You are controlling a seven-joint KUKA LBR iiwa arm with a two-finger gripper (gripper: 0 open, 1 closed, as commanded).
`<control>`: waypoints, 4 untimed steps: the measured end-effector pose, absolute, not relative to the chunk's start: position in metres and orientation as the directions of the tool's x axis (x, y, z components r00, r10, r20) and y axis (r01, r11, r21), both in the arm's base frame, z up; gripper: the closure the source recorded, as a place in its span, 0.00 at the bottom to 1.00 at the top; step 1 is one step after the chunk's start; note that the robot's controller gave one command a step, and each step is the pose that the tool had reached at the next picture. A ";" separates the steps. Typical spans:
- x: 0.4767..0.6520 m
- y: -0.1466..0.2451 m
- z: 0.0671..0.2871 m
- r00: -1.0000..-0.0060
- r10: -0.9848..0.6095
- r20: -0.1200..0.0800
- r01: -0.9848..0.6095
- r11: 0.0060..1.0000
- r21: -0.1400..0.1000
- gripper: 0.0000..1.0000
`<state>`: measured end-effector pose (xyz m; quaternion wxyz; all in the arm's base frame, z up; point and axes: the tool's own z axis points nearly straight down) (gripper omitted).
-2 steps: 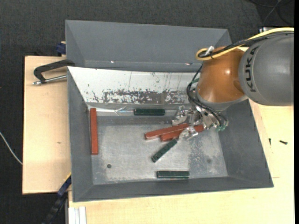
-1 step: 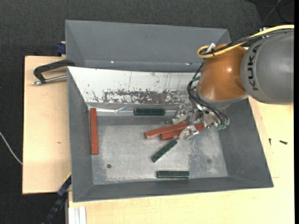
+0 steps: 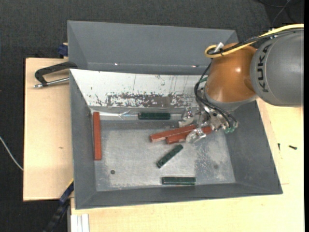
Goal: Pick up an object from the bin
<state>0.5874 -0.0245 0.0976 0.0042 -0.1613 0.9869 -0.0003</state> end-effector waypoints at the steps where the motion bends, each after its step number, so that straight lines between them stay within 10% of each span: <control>1: 0.586 -0.024 0.107 -0.948 -0.318 -0.001 -0.318 0.948 0.001 1.00; 4: 0.587 -0.023 0.154 -0.948 -0.318 -0.005 -0.318 0.948 0.000 1.00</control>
Offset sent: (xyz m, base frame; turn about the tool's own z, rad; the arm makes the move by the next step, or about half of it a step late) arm 0.0000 0.0001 0.0594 0.0000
